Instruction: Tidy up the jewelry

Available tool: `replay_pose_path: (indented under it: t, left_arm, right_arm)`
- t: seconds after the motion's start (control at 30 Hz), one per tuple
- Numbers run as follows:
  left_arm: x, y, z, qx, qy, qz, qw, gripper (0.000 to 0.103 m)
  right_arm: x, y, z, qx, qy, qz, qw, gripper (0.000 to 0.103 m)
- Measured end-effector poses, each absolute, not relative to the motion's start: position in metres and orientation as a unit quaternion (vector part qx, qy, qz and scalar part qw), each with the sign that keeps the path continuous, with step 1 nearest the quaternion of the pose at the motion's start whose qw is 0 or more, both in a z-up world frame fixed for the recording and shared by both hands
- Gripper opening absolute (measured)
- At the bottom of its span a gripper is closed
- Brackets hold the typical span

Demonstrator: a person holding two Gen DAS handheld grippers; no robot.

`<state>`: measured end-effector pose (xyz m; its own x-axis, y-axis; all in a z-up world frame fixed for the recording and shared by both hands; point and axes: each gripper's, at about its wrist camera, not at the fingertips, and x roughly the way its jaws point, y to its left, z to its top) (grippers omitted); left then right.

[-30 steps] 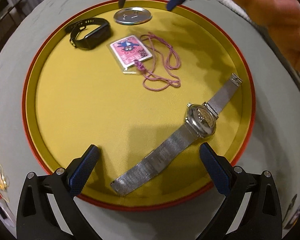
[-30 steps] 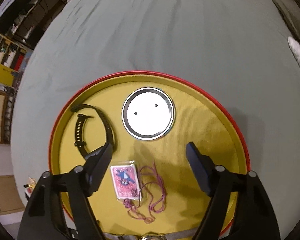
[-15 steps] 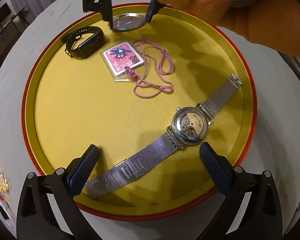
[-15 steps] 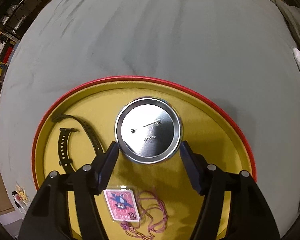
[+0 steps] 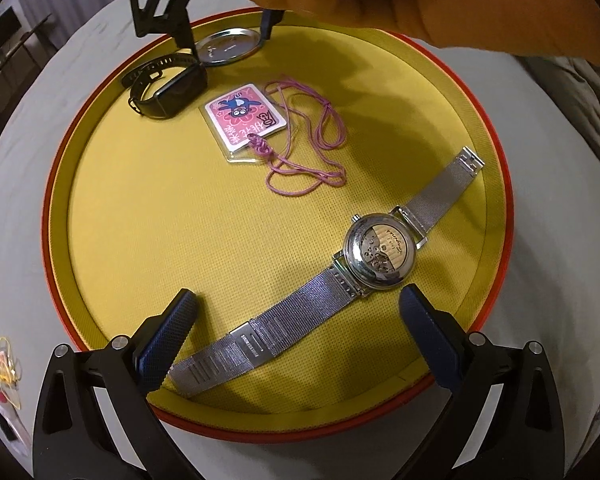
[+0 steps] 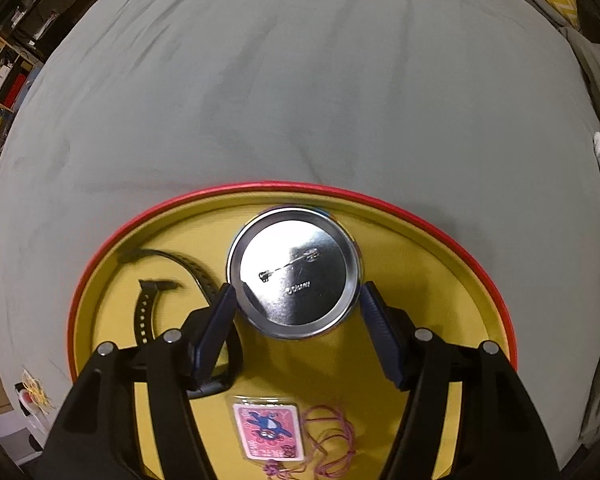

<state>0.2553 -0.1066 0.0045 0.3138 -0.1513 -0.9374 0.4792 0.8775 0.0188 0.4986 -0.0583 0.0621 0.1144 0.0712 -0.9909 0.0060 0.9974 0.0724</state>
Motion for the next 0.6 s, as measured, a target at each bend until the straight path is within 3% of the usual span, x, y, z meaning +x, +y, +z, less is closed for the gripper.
replay_pose_path:
  t: [0.1, 0.37, 0.6]
  left_arm:
    - [0.253, -0.107, 0.005, 0.149, 0.55, -0.199, 0.798, 0.098]
    - [0.249, -0.102, 0.008, 0.147, 0.544, -0.2, 0.801, 0.098]
    - [0.256, -0.098, 0.009, 0.148, 0.547, -0.202, 0.798, 0.098]
  right_arm:
    - [0.499, -0.06, 0.062, 0.028, 0.666, 0.02, 0.745, 0.061]
    - [0.499, -0.05, 0.063, 0.0, 0.669, 0.019, 0.743, 0.075]
    - [0.493, -0.061, 0.057, 0.003, 0.67, 0.016, 0.742, 0.074]
